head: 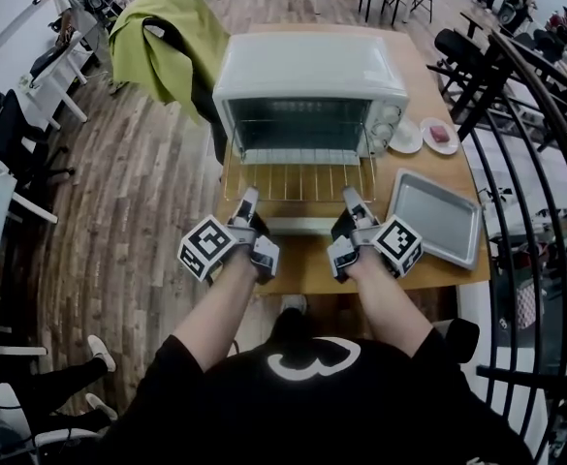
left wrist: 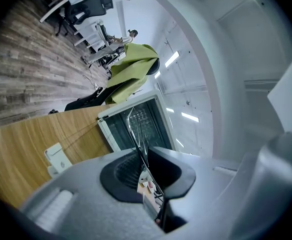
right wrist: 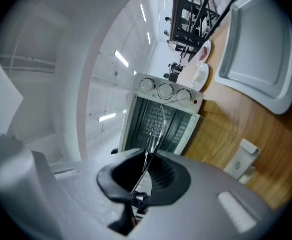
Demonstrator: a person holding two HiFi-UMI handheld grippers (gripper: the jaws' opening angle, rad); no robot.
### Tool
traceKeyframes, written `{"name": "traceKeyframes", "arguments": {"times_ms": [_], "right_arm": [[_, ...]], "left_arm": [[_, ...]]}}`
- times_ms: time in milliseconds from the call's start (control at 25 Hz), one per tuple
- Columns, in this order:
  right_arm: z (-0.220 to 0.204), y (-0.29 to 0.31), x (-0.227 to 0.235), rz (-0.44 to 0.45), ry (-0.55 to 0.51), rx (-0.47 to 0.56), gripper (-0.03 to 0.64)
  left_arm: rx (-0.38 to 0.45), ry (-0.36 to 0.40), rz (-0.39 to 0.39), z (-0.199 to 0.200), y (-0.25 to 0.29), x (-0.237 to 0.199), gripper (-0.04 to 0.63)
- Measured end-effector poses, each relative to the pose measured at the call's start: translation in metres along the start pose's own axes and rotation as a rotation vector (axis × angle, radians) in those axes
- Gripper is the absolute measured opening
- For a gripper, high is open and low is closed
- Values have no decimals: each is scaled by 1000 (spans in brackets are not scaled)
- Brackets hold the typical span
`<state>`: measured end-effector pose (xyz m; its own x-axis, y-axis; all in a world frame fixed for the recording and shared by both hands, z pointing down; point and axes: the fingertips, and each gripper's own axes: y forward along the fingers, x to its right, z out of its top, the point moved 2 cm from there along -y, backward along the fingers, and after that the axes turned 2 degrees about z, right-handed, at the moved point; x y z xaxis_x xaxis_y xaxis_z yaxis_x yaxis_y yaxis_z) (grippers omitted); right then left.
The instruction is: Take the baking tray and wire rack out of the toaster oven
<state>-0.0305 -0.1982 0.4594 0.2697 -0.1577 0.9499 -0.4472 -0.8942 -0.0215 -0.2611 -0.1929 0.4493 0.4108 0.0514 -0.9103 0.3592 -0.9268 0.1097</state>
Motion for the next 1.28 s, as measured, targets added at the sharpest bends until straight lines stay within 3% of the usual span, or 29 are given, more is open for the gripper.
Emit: {"name": "traceKeyframes", "arguments": {"times_ms": [280, 560, 1280], "right_arm": [[-13, -40, -13, 20, -16, 2, 17], [13, -102, -11, 7, -25, 50, 17], [125, -259, -1, -119, -85, 325, 17]], "left_arm": [[-1, 6, -22, -18, -41, 9, 38], [-51, 12, -48, -71, -55, 35, 38], [-351, 21, -181, -226, -13, 120, 40]]}}
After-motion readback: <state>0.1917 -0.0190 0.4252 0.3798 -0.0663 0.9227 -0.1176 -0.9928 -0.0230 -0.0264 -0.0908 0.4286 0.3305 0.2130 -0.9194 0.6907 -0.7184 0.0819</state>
